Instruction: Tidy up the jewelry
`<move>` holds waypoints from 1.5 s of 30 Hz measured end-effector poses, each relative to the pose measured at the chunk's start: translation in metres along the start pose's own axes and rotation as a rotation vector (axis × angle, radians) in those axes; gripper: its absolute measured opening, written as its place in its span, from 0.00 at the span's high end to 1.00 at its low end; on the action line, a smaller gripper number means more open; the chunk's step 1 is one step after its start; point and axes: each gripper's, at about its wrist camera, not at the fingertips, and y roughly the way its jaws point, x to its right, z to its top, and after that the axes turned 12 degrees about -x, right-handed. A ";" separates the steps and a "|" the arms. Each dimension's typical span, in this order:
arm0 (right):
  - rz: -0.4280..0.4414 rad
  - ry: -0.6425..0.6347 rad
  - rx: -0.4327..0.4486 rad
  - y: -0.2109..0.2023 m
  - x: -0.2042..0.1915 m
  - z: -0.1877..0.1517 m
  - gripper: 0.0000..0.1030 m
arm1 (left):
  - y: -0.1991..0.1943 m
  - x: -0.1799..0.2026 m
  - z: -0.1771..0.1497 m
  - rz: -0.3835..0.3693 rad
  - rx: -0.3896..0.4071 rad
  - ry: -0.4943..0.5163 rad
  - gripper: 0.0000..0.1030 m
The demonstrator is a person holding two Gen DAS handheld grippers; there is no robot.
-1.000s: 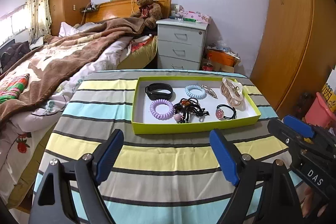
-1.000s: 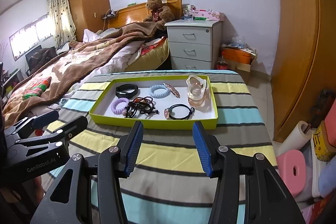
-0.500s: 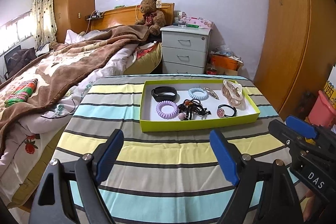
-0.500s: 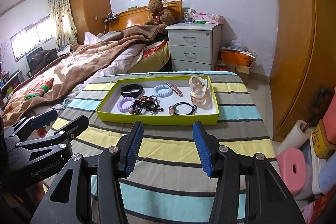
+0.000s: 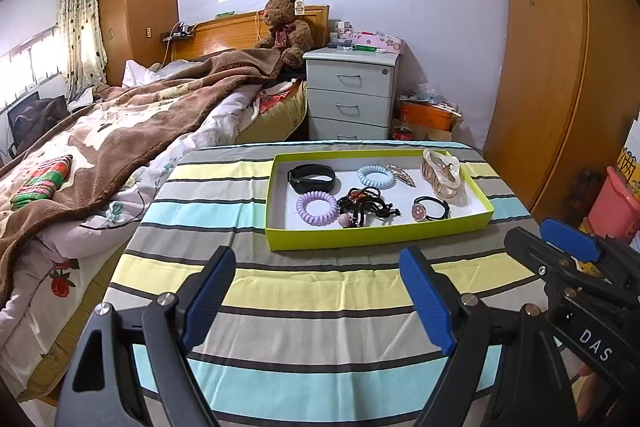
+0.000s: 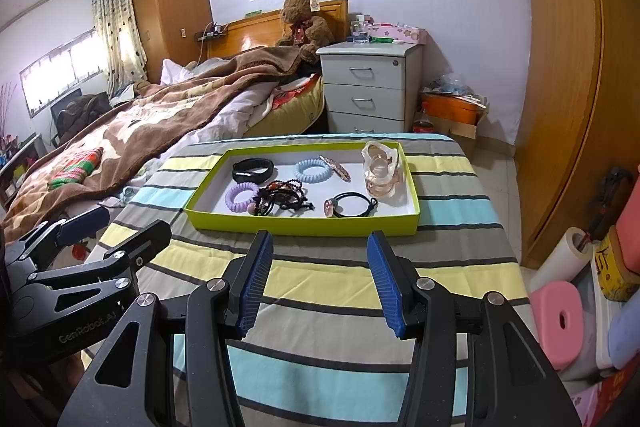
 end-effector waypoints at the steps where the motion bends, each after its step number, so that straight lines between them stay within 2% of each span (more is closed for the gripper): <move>1: 0.000 -0.001 -0.001 0.000 0.000 0.000 0.52 | 0.000 0.000 0.000 0.001 0.000 -0.002 0.17; 45: 0.000 -0.001 -0.002 0.001 -0.004 -0.002 0.51 | 0.004 -0.003 -0.002 -0.003 -0.017 -0.015 0.17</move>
